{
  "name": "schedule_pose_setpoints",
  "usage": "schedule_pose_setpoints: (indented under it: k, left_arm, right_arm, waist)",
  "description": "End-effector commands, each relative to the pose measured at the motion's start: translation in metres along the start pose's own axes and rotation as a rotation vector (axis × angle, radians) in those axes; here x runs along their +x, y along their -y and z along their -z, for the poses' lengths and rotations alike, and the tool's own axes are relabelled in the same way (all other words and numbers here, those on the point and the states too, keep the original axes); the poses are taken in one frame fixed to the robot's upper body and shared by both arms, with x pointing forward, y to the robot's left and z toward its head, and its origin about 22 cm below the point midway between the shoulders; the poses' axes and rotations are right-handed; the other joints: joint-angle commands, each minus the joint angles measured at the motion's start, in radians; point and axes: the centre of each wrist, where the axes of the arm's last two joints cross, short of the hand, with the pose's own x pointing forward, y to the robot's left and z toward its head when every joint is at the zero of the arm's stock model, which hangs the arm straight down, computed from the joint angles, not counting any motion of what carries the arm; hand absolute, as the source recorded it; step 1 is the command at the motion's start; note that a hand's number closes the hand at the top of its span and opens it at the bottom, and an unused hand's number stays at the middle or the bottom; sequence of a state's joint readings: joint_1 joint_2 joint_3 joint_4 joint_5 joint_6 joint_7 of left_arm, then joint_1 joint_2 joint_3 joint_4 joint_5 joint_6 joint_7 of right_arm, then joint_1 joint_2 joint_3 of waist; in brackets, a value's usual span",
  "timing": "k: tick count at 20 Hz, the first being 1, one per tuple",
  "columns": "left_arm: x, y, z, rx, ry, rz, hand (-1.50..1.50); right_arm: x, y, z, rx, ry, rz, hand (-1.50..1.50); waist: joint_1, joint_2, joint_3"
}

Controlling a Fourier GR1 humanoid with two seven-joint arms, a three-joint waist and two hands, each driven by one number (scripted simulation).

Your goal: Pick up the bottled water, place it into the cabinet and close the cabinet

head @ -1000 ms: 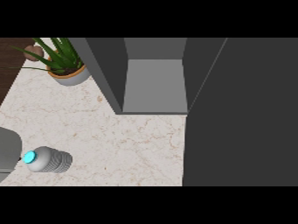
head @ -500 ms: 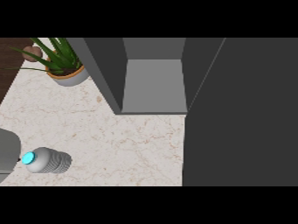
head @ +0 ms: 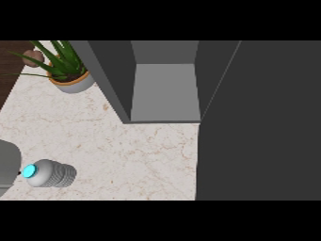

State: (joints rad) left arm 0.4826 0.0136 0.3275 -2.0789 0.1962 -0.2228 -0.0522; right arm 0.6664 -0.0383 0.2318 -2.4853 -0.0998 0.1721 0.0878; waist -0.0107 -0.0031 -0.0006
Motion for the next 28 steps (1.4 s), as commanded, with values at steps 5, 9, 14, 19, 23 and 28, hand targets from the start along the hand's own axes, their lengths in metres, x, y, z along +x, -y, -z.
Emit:
schedule_pose_setpoints:
  k: [5,9,14,19,23,28]
  left_arm:
    - [-0.048,-0.005,0.012,-0.011,-0.055,-0.004,-1.50]
    - [-0.087,-0.020,0.016,0.034,-0.077,-0.001,-1.50]
    - [-0.125,-0.027,0.023,0.069,-0.084,-0.020,-1.50]
    - [-0.158,-0.013,0.032,0.105,-0.069,-0.001,-1.50]
    - [-0.176,-0.031,0.029,0.046,-0.100,-0.054,-1.50]
    - [-0.208,-0.017,0.013,-0.034,-0.149,-0.179,-1.50]
  right_arm:
    - [0.036,-0.005,-0.021,0.003,0.052,-0.014,-1.50]
    - [0.030,-0.002,-0.034,0.007,0.049,-0.017,-1.50]
    - [0.040,-0.004,-0.035,0.019,0.033,-0.016,-1.50]
    - [0.028,-0.001,-0.042,0.015,0.040,-0.019,-1.50]
    - [0.032,0.002,-0.034,0.019,0.038,-0.030,-1.50]
    - [0.022,-0.007,-0.041,0.019,0.039,-0.007,-1.50]
  waist:
    - [-0.004,0.000,0.000]
    - [-0.013,-0.002,0.000]
    - [-0.010,0.000,-0.001]
    - [-0.013,0.000,-0.001]
    - [-0.001,0.004,-0.001]
    - [-0.012,0.003,-0.002]
